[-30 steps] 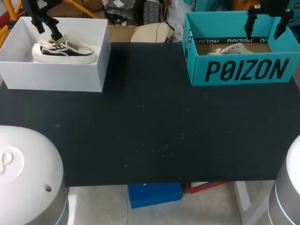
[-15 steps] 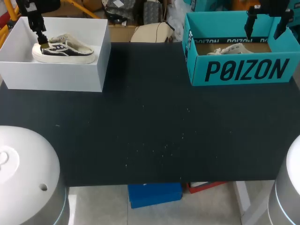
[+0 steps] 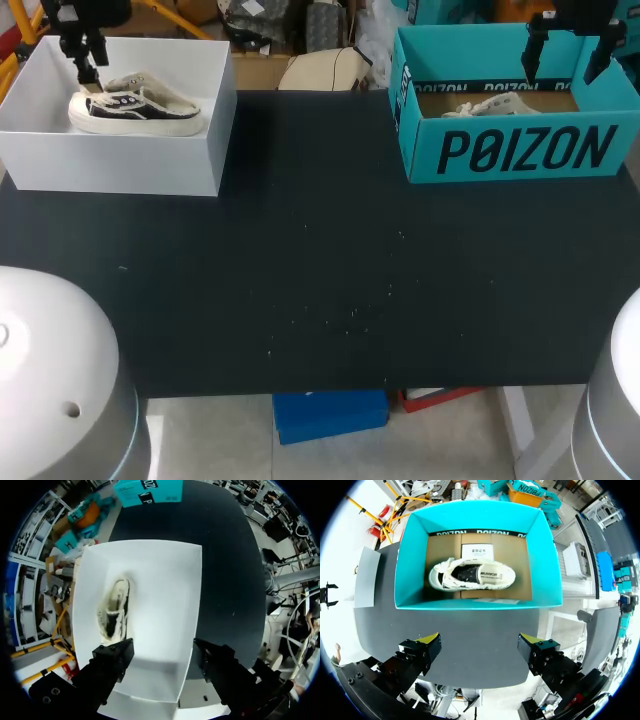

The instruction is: Take the shoe out of the shoebox, open the shoe tongue, remove and reinsert the insole, then place the shoe into the shoebox

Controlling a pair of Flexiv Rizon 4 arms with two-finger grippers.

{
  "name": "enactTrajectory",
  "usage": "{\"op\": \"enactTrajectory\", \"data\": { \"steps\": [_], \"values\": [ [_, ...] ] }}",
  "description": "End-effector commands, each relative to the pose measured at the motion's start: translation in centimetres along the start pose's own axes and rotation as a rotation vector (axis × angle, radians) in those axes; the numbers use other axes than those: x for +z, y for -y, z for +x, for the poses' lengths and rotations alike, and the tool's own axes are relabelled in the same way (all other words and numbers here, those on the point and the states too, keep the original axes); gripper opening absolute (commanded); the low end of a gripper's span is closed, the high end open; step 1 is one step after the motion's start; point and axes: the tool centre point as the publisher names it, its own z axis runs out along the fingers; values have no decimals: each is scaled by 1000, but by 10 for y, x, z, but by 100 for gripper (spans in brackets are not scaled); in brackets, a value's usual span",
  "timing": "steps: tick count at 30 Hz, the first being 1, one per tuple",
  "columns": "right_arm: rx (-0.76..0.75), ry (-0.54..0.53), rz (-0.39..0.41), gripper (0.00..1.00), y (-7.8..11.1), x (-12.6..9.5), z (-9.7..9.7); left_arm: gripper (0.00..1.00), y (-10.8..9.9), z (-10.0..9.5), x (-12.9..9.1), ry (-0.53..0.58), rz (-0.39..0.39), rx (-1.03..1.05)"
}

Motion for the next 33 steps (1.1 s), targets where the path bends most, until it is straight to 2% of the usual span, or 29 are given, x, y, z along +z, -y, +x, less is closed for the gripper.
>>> {"op": "enactTrajectory", "data": {
  "steps": [1, 5, 8, 10, 14, 19, 23, 31, 33],
  "values": [
    [0, 0, 1, 100, 0, 0, 0, 79, -8, -25, 21, -32, 15, 1],
    [0, 0, 1, 100, 0, 0, 0, 89, -16, -40, 37, -47, 9, 10],
    [0, 0, 1, 100, 0, 0, 0, 85, -17, -47, 50, -61, -17, 44],
    [0, 0, 1, 100, 0, 0, 0, 73, -18, -52, 58, -79, -11, 44],
    [0, 0, 1, 100, 0, 0, 0, 66, -17, -61, 74, -89, -21, 51],
    [0, 0, 1, 100, 0, 0, 0, 66, -16, -71, 90, -94, -19, 69],
    [0, 0, 1, 100, 0, 0, 0, 71, -13, -81, 99, -92, -12, 94],
    [0, 0, 1, 100, 0, 0, 0, 69, -8, -98, 118, -101, -22, 113],
    [0, 0, 1, 100, 0, 0, 0, 63, -6, -100, 125, -110, -28, 117]
  ]
}}
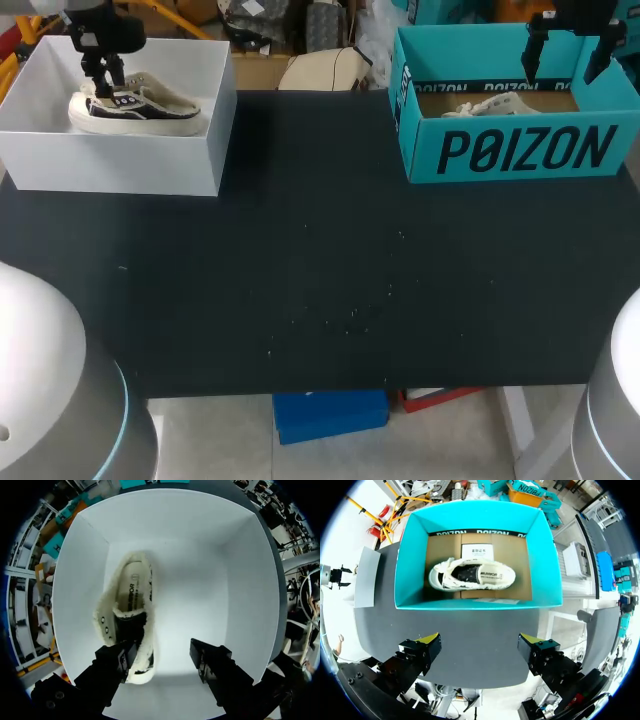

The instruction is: Take the shoe out of the shoebox, open the shoe tongue, remove and reinsert the insole, then place the shoe into the shoebox

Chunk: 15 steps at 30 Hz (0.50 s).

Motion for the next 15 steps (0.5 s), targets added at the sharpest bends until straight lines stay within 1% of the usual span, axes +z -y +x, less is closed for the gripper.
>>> {"op": "enactTrajectory", "data": {
  "steps": [1, 2, 4, 6, 11, 15],
  "values": [
    [0, 0, 1, 100, 0, 0, 0, 62, 3, -18, 18, -55, -4, 8],
    [0, 0, 1, 100, 0, 0, 0, 60, 4, -19, 21, -58, -6, 10],
    [0, 0, 1, 100, 0, 0, 0, 47, 7, -20, 25, -65, -5, 19],
    [0, 0, 1, 100, 0, 0, 0, 41, 10, -21, 30, -71, -6, 25],
    [0, 0, 1, 100, 0, 0, 0, 44, 17, -22, 45, -87, -4, 31],
    [0, 0, 1, 100, 0, 0, 0, 43, 21, -25, 58, -91, 0, 28]
  ]
}}
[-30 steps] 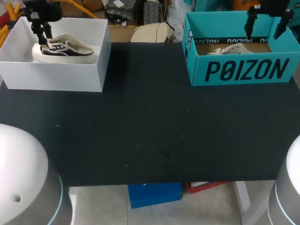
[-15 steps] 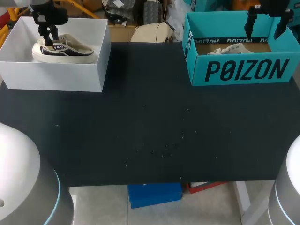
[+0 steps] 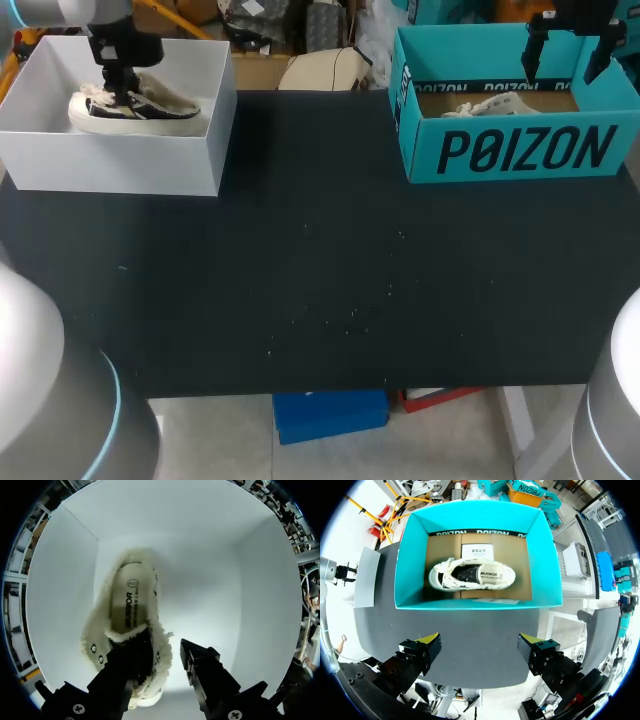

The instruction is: Take the shoe out of the shoebox, open the shoe tongue, remove and reinsert the insole, then place the shoe into the shoebox

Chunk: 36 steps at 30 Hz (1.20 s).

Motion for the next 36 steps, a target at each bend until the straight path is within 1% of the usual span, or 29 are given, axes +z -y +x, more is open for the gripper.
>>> {"op": "enactTrajectory", "data": {
  "steps": [1, 7, 11, 14, 17, 19, 20, 23, 26, 29, 36],
  "values": [
    [0, 0, 1, 100, 0, 0, 0, 42, 3, -14, 19, -41, 3, -1],
    [0, 0, 1, 100, 0, 0, 0, 38, 7, -19, 29, -38, 8, -2],
    [0, 0, 1, 100, 0, 0, 0, 32, 9, -20, 35, -37, 6, -1],
    [0, 0, 1, 100, 0, 0, 0, 30, 8, -21, 38, -37, 2, -4],
    [0, 0, 1, 100, 0, 0, 0, 21, 7, -23, 41, -36, -10, -6],
    [0, 0, 1, 100, 0, 0, 0, 2, 6, -23, 42, -36, -17, -6],
    [0, 0, 1, 100, 0, 0, 0, 0, 6, -23, 42, -31, -19, -8],
    [0, 0, 1, 100, 0, 0, 0, 0, 5, -22, 41, -24, -17, -6],
    [0, 0, 1, 100, 0, 0, 0, 0, 6, -17, 33, -13, -14, 2],
    [0, 0, 1, 100, 0, 0, 0, 0, 6, -9, 17, 6, -15, 10],
    [0, 0, 1, 100, 0, 0, 0, 0, 11, 13, -40, 72, -30, 15]
  ]
}}
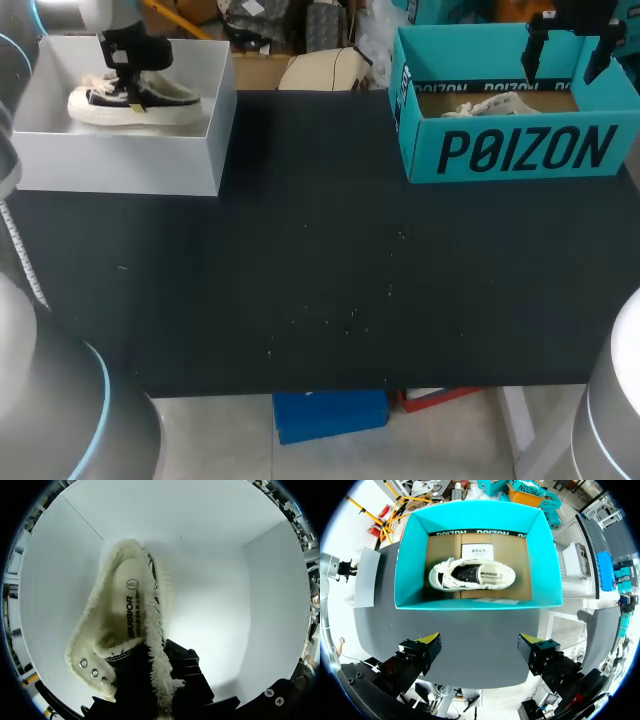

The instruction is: Take the shoe out of the shoebox, open the shoe tongue, remove and reinsert the insole, then place the shoe into the shoebox

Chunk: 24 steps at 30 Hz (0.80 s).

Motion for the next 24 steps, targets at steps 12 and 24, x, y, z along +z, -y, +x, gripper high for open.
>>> {"op": "enactTrajectory", "data": {
  "steps": [12, 24],
  "values": [
    [0, 0, 1, 100, 0, 0, 0, 0, 49, 91, -163, 208, -106, -9],
    [0, 0, 1, 100, 0, 0, 0, 0, 159, 176, -235, 341, -156, -88]
  ]
}}
